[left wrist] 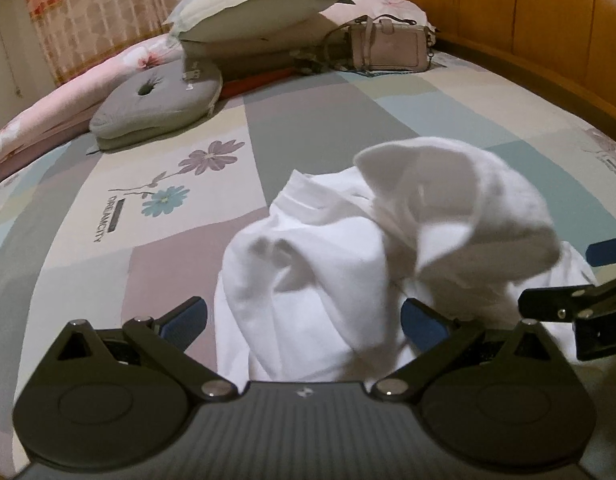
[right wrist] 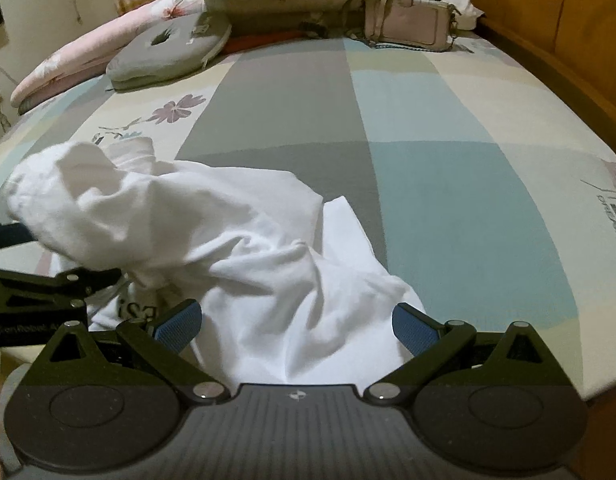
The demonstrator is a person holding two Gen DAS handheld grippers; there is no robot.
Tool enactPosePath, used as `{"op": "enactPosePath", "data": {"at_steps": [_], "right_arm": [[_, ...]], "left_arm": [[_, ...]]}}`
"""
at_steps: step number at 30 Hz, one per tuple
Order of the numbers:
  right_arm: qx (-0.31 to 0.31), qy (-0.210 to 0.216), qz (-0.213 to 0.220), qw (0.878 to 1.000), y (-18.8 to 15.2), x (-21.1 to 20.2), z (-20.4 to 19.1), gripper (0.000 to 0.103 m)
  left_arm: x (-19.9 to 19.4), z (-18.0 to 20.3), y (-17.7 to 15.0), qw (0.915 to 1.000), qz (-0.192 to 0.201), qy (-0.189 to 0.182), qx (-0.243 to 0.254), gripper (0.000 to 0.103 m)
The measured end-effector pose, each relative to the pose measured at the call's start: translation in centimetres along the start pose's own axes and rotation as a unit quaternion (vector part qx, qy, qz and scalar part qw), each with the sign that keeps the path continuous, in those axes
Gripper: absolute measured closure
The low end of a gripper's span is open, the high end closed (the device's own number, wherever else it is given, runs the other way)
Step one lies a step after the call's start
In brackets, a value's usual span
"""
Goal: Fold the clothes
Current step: 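Move both tools toward the T-shirt heap and reach into the fabric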
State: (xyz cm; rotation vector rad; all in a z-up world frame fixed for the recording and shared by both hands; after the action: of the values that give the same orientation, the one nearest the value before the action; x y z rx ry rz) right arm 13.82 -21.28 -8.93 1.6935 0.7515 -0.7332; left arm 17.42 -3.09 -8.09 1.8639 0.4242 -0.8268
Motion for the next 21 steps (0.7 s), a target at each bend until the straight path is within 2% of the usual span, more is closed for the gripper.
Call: {"op": "enactPosePath", "data": {"at_steps": [7,12,15,18,21], "right_arm": [[-0.034,0.0,-0.023,0.999,-0.5,2.8,-0.3,0.0],[-0.066,0.007,-0.021,0.998,-1.3,3.4,-0.4,0.0],[-0.116,0.003,-0.029,0.993,-2.2,4.0,-0.5,0.0],[-0.123,0.01,-0.041,0.992,-2.2,3.5,-0.1,0.0],[-0.108,0.041,-0.033,0.993,-1.4,1.6,0.2,0.0]], "left_arm": [[1.7,-1.5,-0.5,0.9979,-0.005,-0.057,-0.03,0.0],[1.8,-1.5,-0.5,0.998,-0.005,-0.063,-0.009,0.0],[1.4,-1.5,-0.5,0.9983,-0.003,-0.058,0.01,0.001],[0.4,-2.0,-1.0,0.9982,-0.003,-0.057,0.022,0.001],[-0.5,-2.4,-1.2,0.9977,0.0,-0.06,0.031,0.001]]}}
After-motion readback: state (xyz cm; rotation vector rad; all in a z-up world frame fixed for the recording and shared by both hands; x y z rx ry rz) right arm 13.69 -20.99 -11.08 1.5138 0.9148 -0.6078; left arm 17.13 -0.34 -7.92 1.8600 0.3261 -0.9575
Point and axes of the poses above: each gripper's, at about its wrist camera, not at the fingertips, and x roughly the way its jaws point, z to its right, y to its top, the point moved 4 cm from there along x, roughly the way its jaws point, and after that the axes turned 10 degrees about x, right-handed, at the moved point
